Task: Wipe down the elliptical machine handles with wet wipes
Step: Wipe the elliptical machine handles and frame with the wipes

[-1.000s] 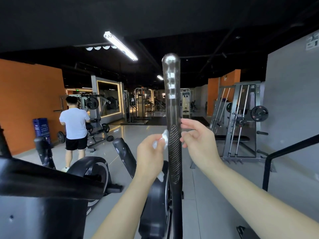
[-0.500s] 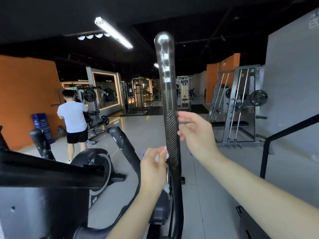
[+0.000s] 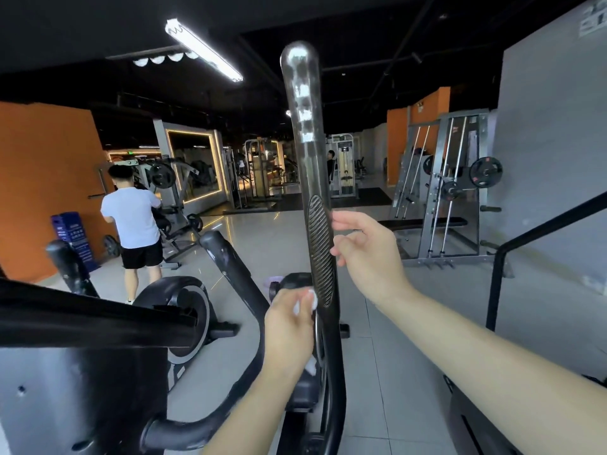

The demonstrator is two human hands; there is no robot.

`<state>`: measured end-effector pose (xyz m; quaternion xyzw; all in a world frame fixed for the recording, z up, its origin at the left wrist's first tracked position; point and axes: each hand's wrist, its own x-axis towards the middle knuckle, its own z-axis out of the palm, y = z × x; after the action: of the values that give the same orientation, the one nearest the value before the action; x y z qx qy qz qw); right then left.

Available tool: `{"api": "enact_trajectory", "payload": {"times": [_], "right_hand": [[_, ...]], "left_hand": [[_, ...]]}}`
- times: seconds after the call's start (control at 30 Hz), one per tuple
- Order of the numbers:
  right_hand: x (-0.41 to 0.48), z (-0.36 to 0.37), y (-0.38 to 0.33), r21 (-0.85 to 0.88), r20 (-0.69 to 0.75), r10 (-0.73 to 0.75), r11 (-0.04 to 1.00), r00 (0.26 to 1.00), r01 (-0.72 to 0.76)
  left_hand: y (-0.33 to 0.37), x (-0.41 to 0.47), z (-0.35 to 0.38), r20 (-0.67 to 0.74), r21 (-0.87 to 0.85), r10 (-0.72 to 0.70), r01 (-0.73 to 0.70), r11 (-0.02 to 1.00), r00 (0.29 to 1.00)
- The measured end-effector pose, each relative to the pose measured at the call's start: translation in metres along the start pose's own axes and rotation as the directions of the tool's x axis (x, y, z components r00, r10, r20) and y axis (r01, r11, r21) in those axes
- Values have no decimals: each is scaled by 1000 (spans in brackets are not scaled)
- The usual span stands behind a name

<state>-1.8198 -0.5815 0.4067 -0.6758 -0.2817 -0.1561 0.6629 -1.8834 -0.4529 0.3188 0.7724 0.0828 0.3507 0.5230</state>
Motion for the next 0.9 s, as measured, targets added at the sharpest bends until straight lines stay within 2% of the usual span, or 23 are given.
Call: {"api": "enact_trajectory", "payload": {"times": [0.07,0.13,0.2,0.3,0.37,0.4,0.47,0.53,0.57,0.63,0.73,0.77,0.8,0.9], "right_hand": [[-7,0,6,-37,-20,1,999,1000,-2],[-13,0,10,-63,-40,3,998,999,-6],[-20,-1,7,-53,3,-1,999,1000,1],[-30,1,-8,70,101,-22,997,995,15],[-30,4,-15,152,91,-30,988,995,16],[-27,4,-17,158,61,-53,987,997,43],[-14,3,-22,26,-33,-203,979,979,204],[6,2,-37,-159,-90,-421,901,903,404],[16,4,-43,-227,-74,-511,845,856,484],[30,9,-45,-355,34,-628,720,778,597],[26,14,-19,-495,198,-706,526,680,691],[18,12,-1,-513,234,-697,503,678,695],[6,11,16,-516,253,-649,537,717,668],[-36,10,55,-525,200,-420,717,885,458]], "left_hand": [[4,-4,-6,-4,-1,14,-14,1000,1000],[19,-2,-14,-26,-81,88,-89,993,996],[40,1,-20,-36,-149,142,-145,978,989],[60,6,-23,-7,-154,219,-217,964,976],[65,11,-24,-31,-145,271,-272,951,962],[63,16,-25,-60,-141,270,-276,951,961],[54,25,-25,-115,-128,224,-238,963,968],[45,30,-23,-106,-91,132,-142,986,986],[40,32,-20,-65,-73,83,-87,994,994],[30,30,-15,49,-107,17,-11,994,999],[16,26,-10,95,-151,-27,41,988,995],[12,25,-9,100,-171,-32,49,984,994],[8,23,-8,111,-191,-39,59,980,993],[-5,18,-6,144,-174,-71,96,980,987]]}}
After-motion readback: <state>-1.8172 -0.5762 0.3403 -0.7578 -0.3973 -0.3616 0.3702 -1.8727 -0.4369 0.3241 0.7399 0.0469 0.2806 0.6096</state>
